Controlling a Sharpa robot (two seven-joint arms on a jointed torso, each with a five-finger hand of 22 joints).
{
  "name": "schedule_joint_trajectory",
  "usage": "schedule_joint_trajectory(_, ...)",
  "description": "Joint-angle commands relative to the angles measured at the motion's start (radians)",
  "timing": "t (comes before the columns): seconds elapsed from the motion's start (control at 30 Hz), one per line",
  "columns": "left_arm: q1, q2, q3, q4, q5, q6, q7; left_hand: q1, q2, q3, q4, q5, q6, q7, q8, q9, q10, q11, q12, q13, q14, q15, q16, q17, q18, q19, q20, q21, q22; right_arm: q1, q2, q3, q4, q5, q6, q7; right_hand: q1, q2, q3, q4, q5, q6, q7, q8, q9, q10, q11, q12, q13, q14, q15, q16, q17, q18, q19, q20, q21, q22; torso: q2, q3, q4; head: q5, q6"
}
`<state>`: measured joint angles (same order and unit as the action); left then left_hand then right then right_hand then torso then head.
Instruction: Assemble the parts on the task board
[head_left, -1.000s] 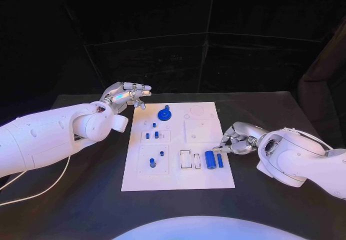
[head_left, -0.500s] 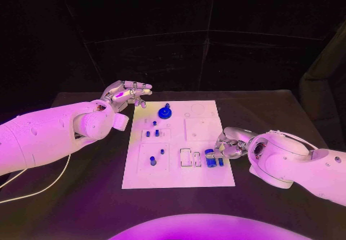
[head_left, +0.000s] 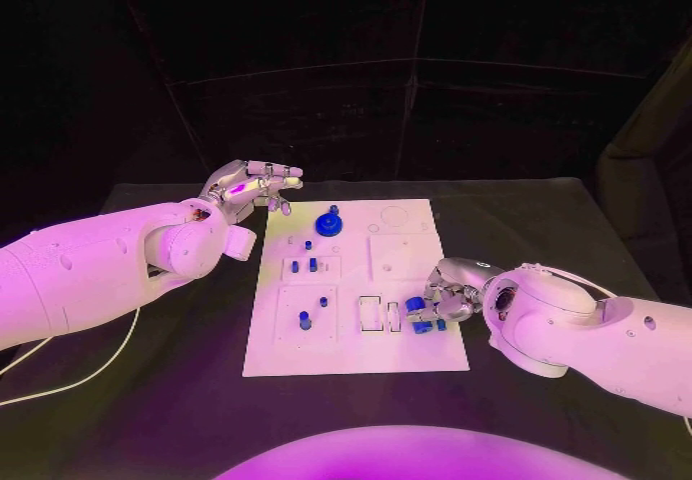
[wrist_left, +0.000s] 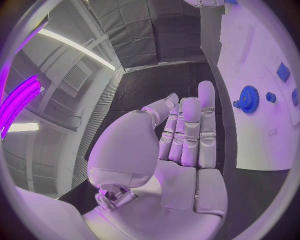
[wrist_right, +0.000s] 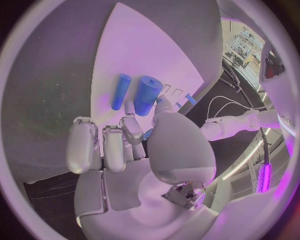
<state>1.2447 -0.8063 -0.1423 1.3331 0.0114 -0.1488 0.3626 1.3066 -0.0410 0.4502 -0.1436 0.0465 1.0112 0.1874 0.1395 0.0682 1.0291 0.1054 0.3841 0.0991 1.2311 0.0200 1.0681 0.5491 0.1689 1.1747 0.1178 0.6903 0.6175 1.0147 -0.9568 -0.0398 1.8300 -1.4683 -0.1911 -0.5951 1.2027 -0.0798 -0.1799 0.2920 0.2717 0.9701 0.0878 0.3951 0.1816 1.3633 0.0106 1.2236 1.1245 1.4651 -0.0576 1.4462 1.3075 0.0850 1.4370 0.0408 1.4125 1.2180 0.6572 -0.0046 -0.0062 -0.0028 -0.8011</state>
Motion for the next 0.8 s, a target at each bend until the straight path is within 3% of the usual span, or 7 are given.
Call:
schedule_joint_trajectory(0.03, 0.001, -0.001, 0.001, 0.002, 0.003, 0.015, -0.001, -0.011, -0.002, -0.005, 0.0, 0.005, -0.007, -0.003, 0.007, 0.0, -0.008, 0.002, 0.004, -0.001, -0.008, -0.001, -0.002, -0.001, 0.013, -0.007, -0.001, -0.005, 0.001, -0.006, 0.013, -0.001, -0.009, -0.052, 0.032, -0.034, 0.015, 0.004, -0.001, -0.004, 0.008, -0.006, 0.0, 0.007, 0.0, -0.006, -0.003, 0.004, 0.002, 0.06, -0.006, 0.005, 0.001, -0.019, 0.009, 0.001, 0.003, 0.002, 0.0, -0.0006, 0.0019, -0.001, -0.001)
schedule_joint_trajectory(0.27, 0.001, -0.004, 0.001, 0.003, 0.003, 0.017, -0.005, -0.014, -0.002, -0.006, 0.001, 0.005, -0.007, -0.003, 0.007, 0.0, -0.009, 0.002, 0.005, -0.001, -0.009, 0.0, -0.002, -0.002, 0.013, -0.007, -0.001, -0.006, 0.0, -0.017, 0.032, -0.001, -0.023, -0.064, 0.016, -0.049, 0.052, 0.028, 0.004, -0.009, 0.047, -0.011, -0.001, 0.022, 0.015, -0.006, -0.003, 0.004, 0.013, 0.059, -0.006, 0.007, 0.005, -0.019, 0.009, 0.002, 0.005, 0.005, 0.0, 0.0, -0.0014, 0.003, -0.003)
schedule_joint_trajectory(0.6, 0.001, -0.005, 0.001, 0.004, 0.003, 0.021, -0.008, -0.016, -0.003, -0.007, 0.002, 0.005, -0.008, -0.003, 0.008, 0.0, -0.01, 0.002, 0.006, -0.002, -0.009, 0.0, -0.001, -0.001, 0.013, -0.007, 0.0, -0.006, 0.0, -0.019, 0.007, -0.001, 0.002, 0.086, -0.173, -0.005, 0.082, 0.08, 0.008, -0.009, 0.173, 0.026, -0.017, 0.049, 0.041, 0.042, -0.018, 0.058, 0.09, 0.066, -0.017, 0.025, 0.045, -0.022, 0.018, -0.007, 0.016, 0.028, -0.002, 0.0005, -0.0004, 0.003, -0.004)
schedule_joint_trajectory(0.8, 0.001, -0.004, 0.0, 0.002, 0.003, 0.024, -0.01, -0.017, -0.003, -0.008, 0.003, 0.005, -0.009, -0.003, 0.008, -0.001, -0.011, 0.002, 0.006, -0.002, -0.009, 0.0, -0.001, -0.002, 0.013, -0.008, 0.0, -0.006, 0.0, -0.019, -0.015, 0.0, 0.038, 0.18, -0.236, 0.034, 0.083, 0.085, 0.005, -0.007, 0.184, 0.032, -0.02, 0.051, 0.045, 0.047, -0.021, 0.063, 0.098, 0.068, -0.02, 0.029, 0.054, -0.023, 0.019, -0.009, 0.018, 0.031, -0.001, -0.0009, 0.0015, -0.001, 0.0)
